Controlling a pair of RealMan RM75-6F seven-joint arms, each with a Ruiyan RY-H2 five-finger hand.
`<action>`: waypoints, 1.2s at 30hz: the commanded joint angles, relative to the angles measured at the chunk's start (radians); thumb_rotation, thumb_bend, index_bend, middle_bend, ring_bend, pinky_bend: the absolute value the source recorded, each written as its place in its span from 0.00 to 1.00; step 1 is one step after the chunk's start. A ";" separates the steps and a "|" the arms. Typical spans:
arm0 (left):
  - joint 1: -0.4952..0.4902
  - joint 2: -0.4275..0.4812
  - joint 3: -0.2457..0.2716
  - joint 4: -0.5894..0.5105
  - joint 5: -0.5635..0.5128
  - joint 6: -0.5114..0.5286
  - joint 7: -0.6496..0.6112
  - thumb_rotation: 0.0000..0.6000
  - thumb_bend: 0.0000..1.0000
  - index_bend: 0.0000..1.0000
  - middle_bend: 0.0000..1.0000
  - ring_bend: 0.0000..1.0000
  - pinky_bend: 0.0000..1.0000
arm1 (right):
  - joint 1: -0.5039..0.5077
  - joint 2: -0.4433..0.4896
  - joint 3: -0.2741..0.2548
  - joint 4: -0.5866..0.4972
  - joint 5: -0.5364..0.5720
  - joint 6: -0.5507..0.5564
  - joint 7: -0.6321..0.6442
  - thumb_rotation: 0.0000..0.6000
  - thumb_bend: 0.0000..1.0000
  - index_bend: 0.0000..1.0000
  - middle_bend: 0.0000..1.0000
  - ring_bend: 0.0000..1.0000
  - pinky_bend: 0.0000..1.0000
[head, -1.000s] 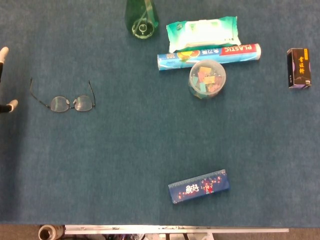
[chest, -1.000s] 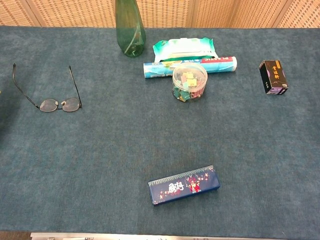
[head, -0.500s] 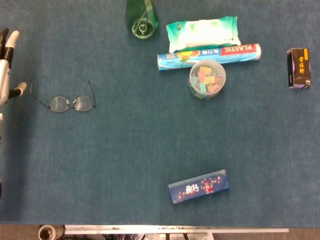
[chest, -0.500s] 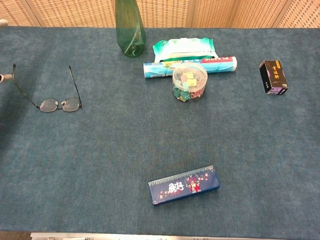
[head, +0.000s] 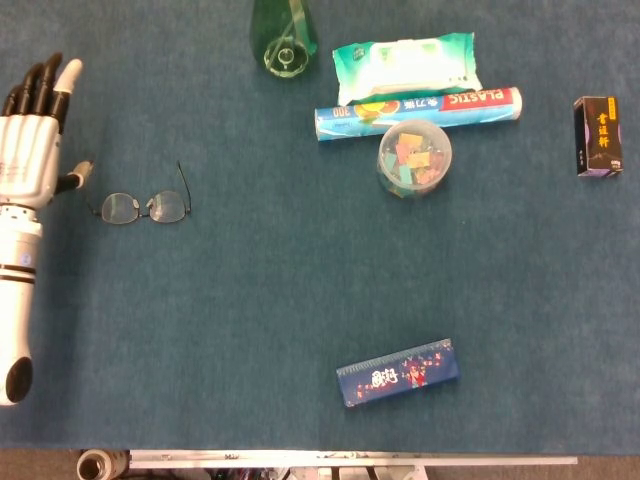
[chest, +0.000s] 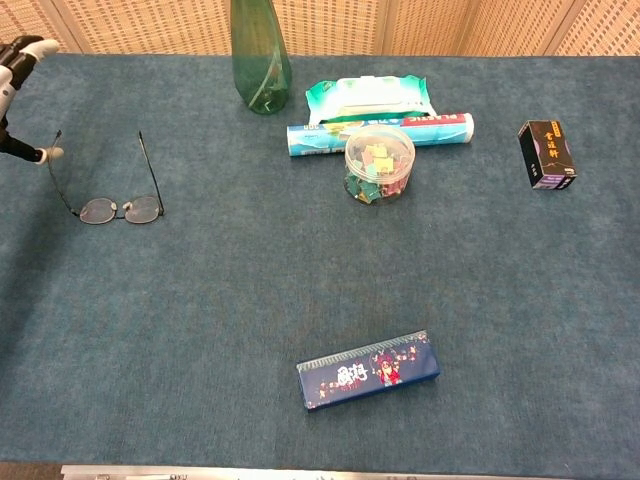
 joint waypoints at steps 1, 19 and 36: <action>-0.005 -0.011 0.003 -0.003 0.002 -0.001 0.005 1.00 0.15 0.00 0.00 0.00 0.14 | -0.001 0.000 0.000 0.001 0.000 0.001 0.002 1.00 0.16 0.25 0.24 0.24 0.43; -0.012 -0.088 0.023 0.039 0.007 -0.017 -0.002 1.00 0.15 0.00 0.00 0.00 0.14 | -0.012 0.008 -0.005 0.000 -0.001 0.012 0.010 1.00 0.16 0.25 0.24 0.24 0.43; -0.024 -0.174 0.039 0.140 0.020 -0.041 -0.053 1.00 0.15 0.00 0.00 0.00 0.14 | -0.023 0.024 -0.007 -0.017 0.000 0.021 -0.002 1.00 0.16 0.25 0.24 0.24 0.43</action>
